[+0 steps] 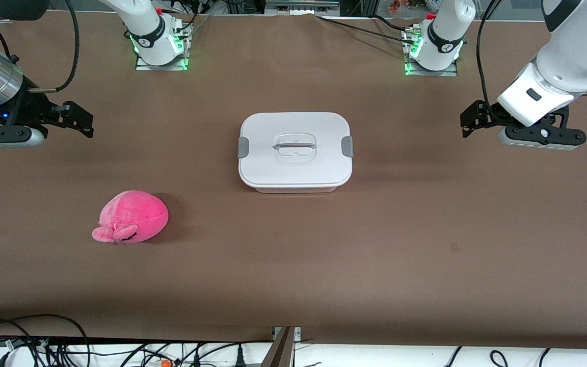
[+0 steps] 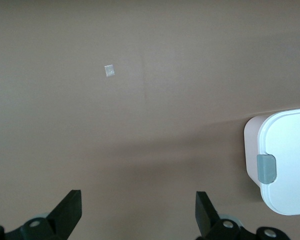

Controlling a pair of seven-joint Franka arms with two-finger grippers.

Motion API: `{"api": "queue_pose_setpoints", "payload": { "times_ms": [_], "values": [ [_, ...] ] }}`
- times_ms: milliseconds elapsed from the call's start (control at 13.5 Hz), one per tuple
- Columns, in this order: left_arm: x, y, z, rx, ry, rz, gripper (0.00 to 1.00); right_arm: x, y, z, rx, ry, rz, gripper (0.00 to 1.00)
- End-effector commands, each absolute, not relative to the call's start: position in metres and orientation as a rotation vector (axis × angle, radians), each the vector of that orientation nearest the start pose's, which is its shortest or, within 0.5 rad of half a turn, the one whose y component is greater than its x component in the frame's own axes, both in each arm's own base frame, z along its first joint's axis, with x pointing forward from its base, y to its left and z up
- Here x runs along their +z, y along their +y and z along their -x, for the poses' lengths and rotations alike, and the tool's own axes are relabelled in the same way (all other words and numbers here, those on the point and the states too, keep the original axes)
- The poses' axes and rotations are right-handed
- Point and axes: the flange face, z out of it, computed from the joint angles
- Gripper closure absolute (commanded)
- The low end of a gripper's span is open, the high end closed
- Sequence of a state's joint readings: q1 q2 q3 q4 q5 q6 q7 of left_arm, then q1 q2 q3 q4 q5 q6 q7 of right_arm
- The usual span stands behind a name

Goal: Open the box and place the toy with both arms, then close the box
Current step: 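Move the left gripper over the white box lid handle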

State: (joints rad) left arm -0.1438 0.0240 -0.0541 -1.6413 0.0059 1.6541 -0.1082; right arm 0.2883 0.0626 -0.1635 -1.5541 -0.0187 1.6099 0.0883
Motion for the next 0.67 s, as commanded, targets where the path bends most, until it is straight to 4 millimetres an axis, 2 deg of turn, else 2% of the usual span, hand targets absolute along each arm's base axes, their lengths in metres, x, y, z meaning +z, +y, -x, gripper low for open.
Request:
{"api": "queue_pose_setpoints", "payload": {
  "times_ms": [0,593],
  "values": [
    [0.5923,-0.1126,-0.5579,0.018,0.144,3.151,0.0,0.6044,0.0663,-0.5759,-0.012,-0.059,3.19,0.0],
    [0.5907,-0.1122,-0.5582,0.027,0.142,3.138,0.0,0.607,0.0757,-0.5771,-0.048,-0.072,3.183,0.0]
  ]
}}
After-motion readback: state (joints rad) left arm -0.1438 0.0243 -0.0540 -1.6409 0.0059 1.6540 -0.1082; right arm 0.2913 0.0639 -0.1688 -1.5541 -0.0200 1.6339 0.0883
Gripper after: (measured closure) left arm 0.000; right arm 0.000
